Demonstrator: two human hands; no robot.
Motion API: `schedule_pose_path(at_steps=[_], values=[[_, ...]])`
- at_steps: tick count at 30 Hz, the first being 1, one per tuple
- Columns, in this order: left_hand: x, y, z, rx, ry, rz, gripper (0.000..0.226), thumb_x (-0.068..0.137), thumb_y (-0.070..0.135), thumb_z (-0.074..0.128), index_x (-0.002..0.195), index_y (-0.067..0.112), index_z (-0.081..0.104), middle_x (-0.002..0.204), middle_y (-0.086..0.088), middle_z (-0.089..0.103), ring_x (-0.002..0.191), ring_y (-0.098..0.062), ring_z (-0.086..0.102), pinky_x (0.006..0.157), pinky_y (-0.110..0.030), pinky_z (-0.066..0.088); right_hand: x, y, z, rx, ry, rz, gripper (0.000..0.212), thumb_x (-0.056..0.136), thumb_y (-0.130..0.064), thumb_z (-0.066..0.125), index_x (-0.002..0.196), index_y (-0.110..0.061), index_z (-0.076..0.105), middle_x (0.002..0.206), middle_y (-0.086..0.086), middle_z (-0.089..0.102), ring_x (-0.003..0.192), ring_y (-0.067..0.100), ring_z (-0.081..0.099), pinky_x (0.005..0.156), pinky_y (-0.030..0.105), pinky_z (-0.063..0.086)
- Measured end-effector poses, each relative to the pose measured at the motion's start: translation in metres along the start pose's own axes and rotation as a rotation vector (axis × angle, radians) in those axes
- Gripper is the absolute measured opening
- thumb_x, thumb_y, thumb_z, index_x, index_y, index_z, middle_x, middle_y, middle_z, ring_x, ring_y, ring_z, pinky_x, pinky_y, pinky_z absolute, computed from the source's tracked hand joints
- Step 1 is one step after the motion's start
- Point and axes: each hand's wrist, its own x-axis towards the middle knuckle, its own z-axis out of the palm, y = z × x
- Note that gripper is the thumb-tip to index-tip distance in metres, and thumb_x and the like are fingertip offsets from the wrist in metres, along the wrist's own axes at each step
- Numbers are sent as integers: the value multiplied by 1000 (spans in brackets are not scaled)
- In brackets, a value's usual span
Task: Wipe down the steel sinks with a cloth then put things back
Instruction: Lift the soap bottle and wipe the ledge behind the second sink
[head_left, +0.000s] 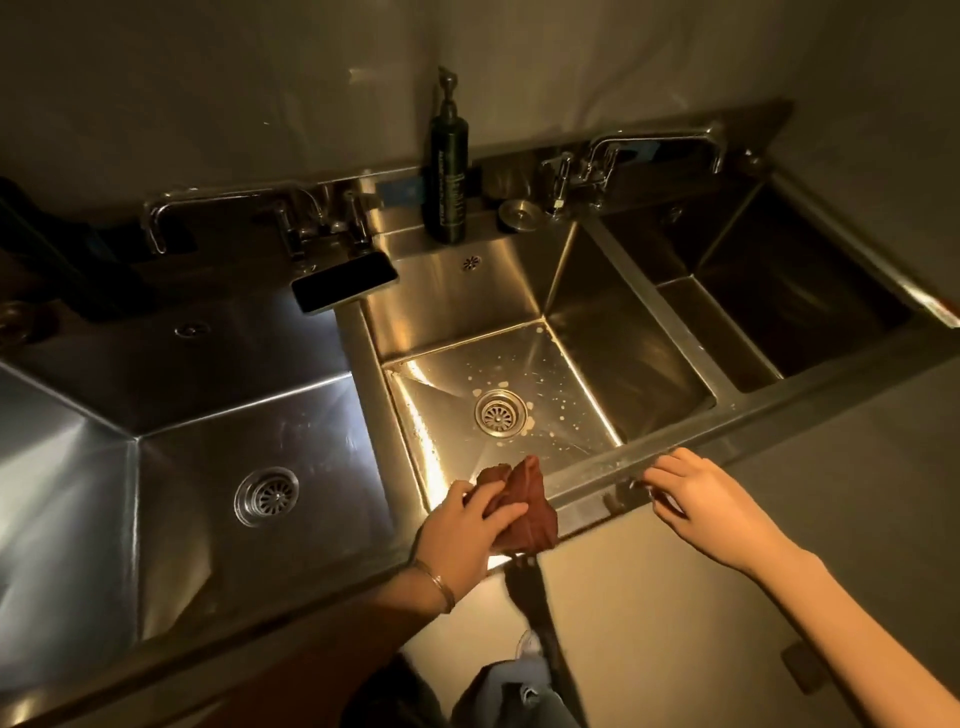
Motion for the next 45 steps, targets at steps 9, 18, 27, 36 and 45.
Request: schedule_pose_path(at_steps=[9,18,27,36,45], values=[[85,85,4,-63,53,-17,73,89,23,59,143,47,17,154,2,15,127,-28,32,101,-39,41,17,58,18,203,-56,24,56,93,-31,53,144,-34,30,150,-5,30,135,13,32,107,30,35],[-27,1,-13,-162,-169,-349,101,80,55,62,145,33,-11,158,1,2,145,-22,2,117,-38,7,62,-28,65,272,-131,29,64,76,-75,48,133,-50,34,141,1,29,136,35,14,110,54,28],[12,23,-5,-44,-143,-226,96,78,63,56,149,19,8,155,-1,17,144,-19,10,118,-42,-1,60,-41,84,177,54,209,57,71,-59,58,124,-42,46,130,2,41,125,32,33,98,45,37],[26,34,5,-1,-117,-187,88,86,59,51,149,22,2,154,-2,21,139,-22,26,114,-34,23,62,28,70,244,135,586,55,79,-58,58,129,-41,43,147,1,30,141,37,5,113,62,8],[52,70,12,-8,-51,-337,91,74,68,55,147,30,19,150,3,30,135,-22,32,112,-43,23,39,35,85,137,160,266,54,82,-56,49,134,-41,43,148,-2,35,143,31,15,113,53,18]])
